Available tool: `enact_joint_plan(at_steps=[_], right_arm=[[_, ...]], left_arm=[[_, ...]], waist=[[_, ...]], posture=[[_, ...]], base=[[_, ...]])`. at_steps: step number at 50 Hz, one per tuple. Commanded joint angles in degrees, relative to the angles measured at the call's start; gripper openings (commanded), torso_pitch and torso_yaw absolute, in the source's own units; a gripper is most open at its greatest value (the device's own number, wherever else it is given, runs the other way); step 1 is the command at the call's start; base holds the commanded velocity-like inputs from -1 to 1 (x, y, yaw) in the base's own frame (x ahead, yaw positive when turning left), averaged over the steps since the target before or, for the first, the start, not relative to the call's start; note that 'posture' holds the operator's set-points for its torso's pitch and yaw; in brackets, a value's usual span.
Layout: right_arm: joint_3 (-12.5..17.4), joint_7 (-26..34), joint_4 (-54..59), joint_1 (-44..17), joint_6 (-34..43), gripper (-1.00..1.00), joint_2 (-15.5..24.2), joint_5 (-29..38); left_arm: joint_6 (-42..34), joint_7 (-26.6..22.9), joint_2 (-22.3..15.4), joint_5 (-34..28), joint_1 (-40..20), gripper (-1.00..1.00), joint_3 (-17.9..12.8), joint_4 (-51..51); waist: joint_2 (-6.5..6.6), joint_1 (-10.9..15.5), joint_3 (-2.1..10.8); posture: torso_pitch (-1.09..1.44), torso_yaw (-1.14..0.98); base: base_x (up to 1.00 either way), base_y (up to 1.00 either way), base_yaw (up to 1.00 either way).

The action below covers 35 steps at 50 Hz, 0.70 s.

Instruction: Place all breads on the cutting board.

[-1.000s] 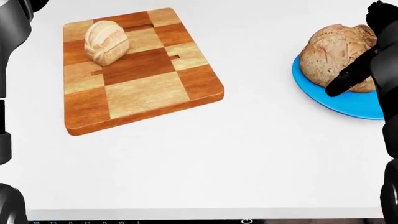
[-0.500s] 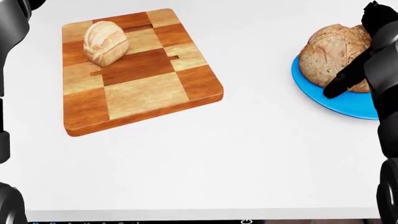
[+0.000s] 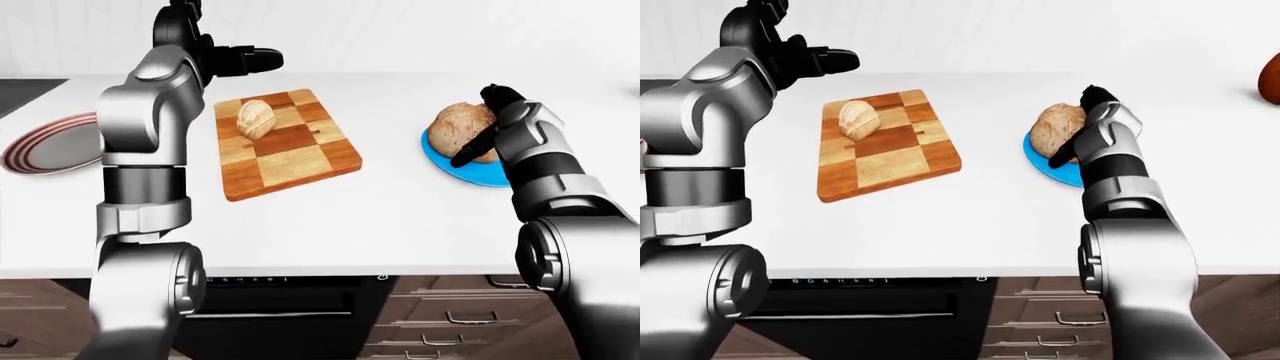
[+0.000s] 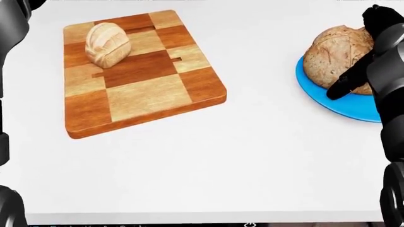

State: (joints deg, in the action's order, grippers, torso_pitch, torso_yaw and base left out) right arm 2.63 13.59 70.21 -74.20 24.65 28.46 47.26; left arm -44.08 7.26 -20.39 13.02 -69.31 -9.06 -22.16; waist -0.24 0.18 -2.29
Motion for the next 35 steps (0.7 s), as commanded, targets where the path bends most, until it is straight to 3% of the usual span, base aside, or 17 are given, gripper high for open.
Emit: enact_joint_plan(at_steps=[1, 6, 15, 17, 18, 19, 26, 28, 31, 35], right_arm=[[-0.1, -1.6, -2.0, -2.0, -0.7, 0.73, 0.9, 1.0], [-0.1, -2.0, -1.7, -2.0, -0.8, 0.63, 1.0, 1.1], [-0.3, -1.5, -1.9, -2.3, -0.6, 0.63, 1.1, 1.6], [-0.4, -1.5, -1.8, -2.6, -0.6, 0.53, 1.2, 1.9], [-0.4, -1.6, -1.8, -2.7, -0.6, 0.35, 1.1, 2.0], [-0.5, -1.7, -1.9, -2.6, -0.6, 0.41, 0.9, 2.1], [-0.9, -3.3, -1.1, -3.9, -1.3, 0.35, 1.1, 3.5], [-0.6, -4.3, -0.6, -4.5, -1.4, 0.29, 1.1, 3.5], [-0.5, -5.3, -0.1, -5.9, -1.6, -0.07, 1.2, 3.7], [-0.3, -7.0, 0.1, -7.2, -1.9, -0.04, 1.3, 3.9]], left_arm=[[1.8, 0.0, -0.8, -0.1, -2.4, 1.00, -0.5, 1.8], [1.3, 0.1, -0.9, 0.0, -2.8, 1.00, -0.4, 2.0], [1.9, 0.1, -0.7, 0.0, -3.4, 1.00, -0.3, 1.0], [2.0, 0.0, -0.7, 0.0, -3.3, 1.00, -0.3, 1.0], [2.1, 0.0, -0.7, 0.0, -3.1, 1.00, -0.4, 1.0], [2.0, 0.1, -0.7, 0.1, -3.0, 1.00, -0.4, 1.1], [1.2, 0.3, -0.8, 0.4, -2.7, 1.00, -0.6, 2.2], [1.9, 0.2, -0.8, 0.4, -2.3, 1.00, -0.5, 1.7], [1.9, 0.3, -0.7, 0.4, -2.1, 1.00, -0.5, 1.9], [1.3, 0.4, -0.7, 0.6, -1.4, 1.00, -0.5, 3.0]], waist=[[-0.10, 0.0, 1.77], [-0.14, 0.0, 1.76], [-0.17, 0.1, 1.74], [-0.17, 0.1, 1.75], [-0.16, 0.1, 1.77], [-0.14, 0.1, 1.78], [0.00, 0.0, 1.83], [0.03, 0.1, 1.80], [0.08, 0.1, 1.82], [0.18, 0.1, 1.80]], posture=[[0.00, 0.00], [0.00, 0.00], [0.00, 0.00], [0.00, 0.00], [0.00, 0.00], [0.00, 0.00], [0.00, 0.00], [0.00, 0.00], [0.00, 0.00], [0.00, 0.00]], base=[[0.00, 0.00, 0.00], [0.00, 0.00, 0.00], [0.00, 0.00, 0.00], [0.00, 0.00, 0.00], [0.00, 0.00, 0.00], [0.00, 0.00, 0.00], [0.00, 0.00, 0.00], [0.00, 0.00, 0.00], [0.00, 0.00, 0.00], [0.00, 0.00, 0.00]])
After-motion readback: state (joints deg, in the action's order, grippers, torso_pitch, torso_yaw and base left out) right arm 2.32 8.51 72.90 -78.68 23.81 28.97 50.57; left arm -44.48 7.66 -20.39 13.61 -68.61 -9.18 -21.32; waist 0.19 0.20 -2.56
